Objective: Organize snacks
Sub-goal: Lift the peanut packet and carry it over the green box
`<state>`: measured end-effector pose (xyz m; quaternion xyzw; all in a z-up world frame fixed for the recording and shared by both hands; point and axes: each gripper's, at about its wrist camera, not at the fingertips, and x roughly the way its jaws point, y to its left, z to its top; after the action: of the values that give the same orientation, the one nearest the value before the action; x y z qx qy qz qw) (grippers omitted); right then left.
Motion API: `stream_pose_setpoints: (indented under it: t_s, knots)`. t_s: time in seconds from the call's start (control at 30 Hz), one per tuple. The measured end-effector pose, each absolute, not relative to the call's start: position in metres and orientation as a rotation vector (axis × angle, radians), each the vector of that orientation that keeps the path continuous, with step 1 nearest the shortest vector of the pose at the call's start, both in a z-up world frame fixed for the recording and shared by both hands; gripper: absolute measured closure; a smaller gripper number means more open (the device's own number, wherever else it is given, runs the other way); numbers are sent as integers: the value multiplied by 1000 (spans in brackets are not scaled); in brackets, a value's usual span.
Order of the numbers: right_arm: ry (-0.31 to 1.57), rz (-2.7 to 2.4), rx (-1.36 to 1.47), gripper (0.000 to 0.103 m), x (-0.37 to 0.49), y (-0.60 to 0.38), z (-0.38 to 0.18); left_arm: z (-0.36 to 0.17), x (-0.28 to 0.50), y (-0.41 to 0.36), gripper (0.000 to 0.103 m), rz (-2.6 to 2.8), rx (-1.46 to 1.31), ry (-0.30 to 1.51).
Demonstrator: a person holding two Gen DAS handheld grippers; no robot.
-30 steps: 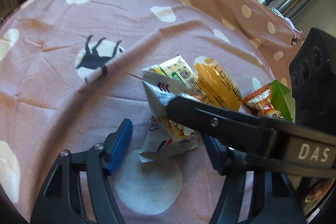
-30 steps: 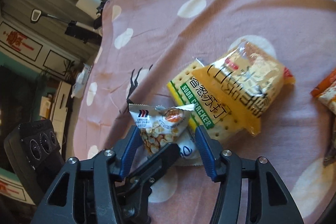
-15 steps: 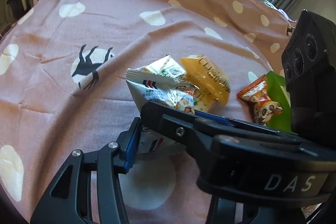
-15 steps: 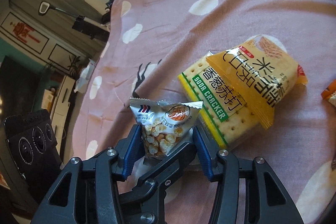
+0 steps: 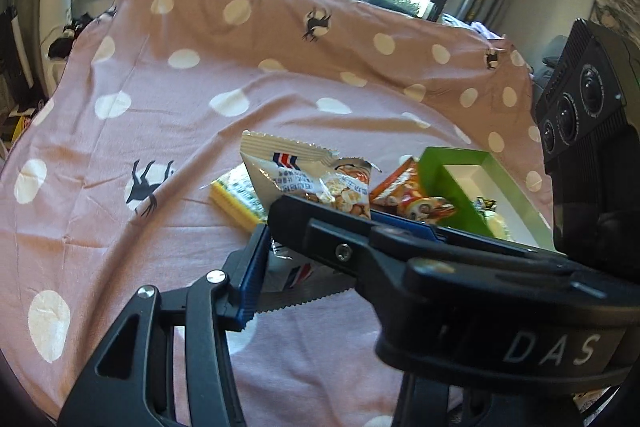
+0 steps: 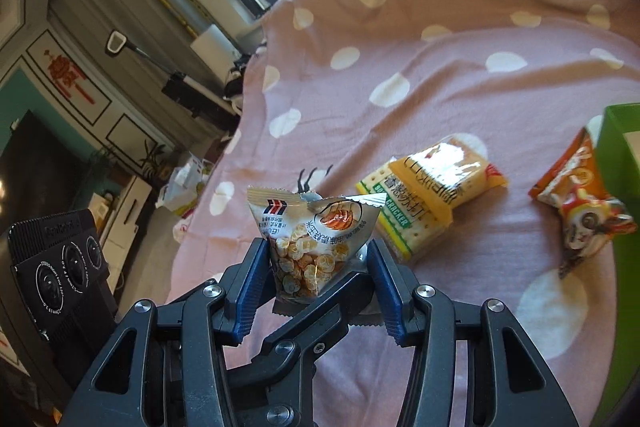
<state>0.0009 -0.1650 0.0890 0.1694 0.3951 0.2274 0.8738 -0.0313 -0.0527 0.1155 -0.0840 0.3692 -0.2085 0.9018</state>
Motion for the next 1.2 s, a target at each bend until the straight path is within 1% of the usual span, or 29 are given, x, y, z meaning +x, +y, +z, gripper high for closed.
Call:
stream_pose_setpoints:
  t_s: [0.2, 0.53, 0.87, 1.2]
  knots:
    - [718, 439, 345, 50, -34, -193, 115, 142, -51, -84, 56, -481, -102, 684]
    - [621, 366, 369, 50, -65, -244, 146, 169, -61, -132, 56, -572, -69, 627]
    - [590, 291, 413, 50, -82, -294, 151, 176, -62, -185, 56, -655, -30, 625]
    - [596, 215, 476, 50, -84, -347, 140, 165, -54, -235, 56, -735, -13, 678]
